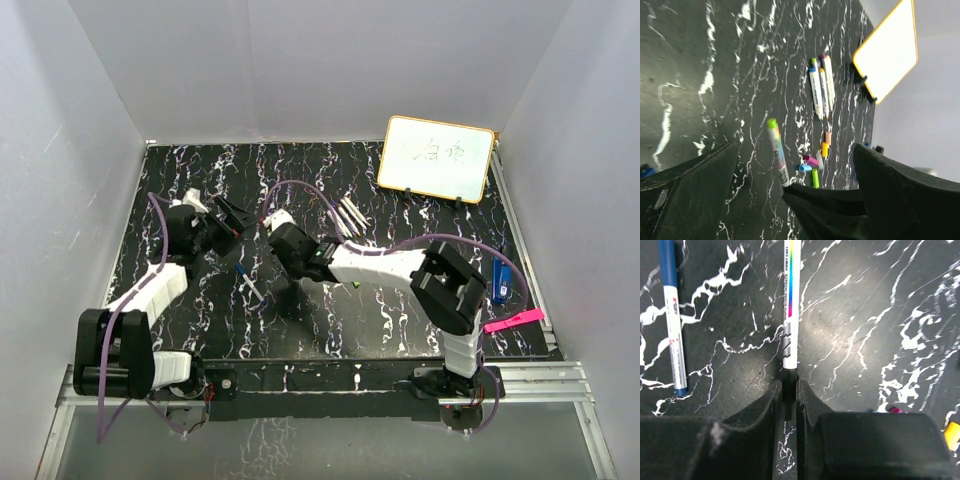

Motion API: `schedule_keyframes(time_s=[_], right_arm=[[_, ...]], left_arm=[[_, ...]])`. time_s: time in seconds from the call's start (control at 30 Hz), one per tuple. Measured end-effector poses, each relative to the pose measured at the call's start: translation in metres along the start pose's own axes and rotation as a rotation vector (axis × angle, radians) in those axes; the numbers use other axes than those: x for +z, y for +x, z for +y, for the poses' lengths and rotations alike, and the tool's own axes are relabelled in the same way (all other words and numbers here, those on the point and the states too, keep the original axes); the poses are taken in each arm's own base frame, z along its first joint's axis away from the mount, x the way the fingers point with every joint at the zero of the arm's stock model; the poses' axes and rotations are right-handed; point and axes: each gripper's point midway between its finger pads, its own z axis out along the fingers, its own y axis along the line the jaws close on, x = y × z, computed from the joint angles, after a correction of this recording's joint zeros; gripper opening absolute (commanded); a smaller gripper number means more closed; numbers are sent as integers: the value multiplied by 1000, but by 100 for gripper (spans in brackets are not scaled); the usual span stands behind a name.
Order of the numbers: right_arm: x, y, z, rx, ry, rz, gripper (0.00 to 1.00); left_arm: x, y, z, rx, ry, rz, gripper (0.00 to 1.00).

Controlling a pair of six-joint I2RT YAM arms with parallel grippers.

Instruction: Open the pen caps

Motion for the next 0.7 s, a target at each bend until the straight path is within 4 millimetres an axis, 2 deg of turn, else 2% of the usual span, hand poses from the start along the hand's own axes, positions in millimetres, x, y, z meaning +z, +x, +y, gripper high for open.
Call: schedule_keyframes(time_s=[0.17,0.37,0.53,0.7], right_arm=[[-16,-27,-15,33,-8,-69,2],[-20,-34,-18,43,-19,-87,2],[-22,-33,-18,42,-23,-83,2],[-28,-32,-19,42,-25,-82,2]], left_arm=[[16,25,-17,38,58,111,98],[32,46,-45,100,135,186,93],[44,71,-43,119,128,258,89],[47,77,-40,132,120,273,84]])
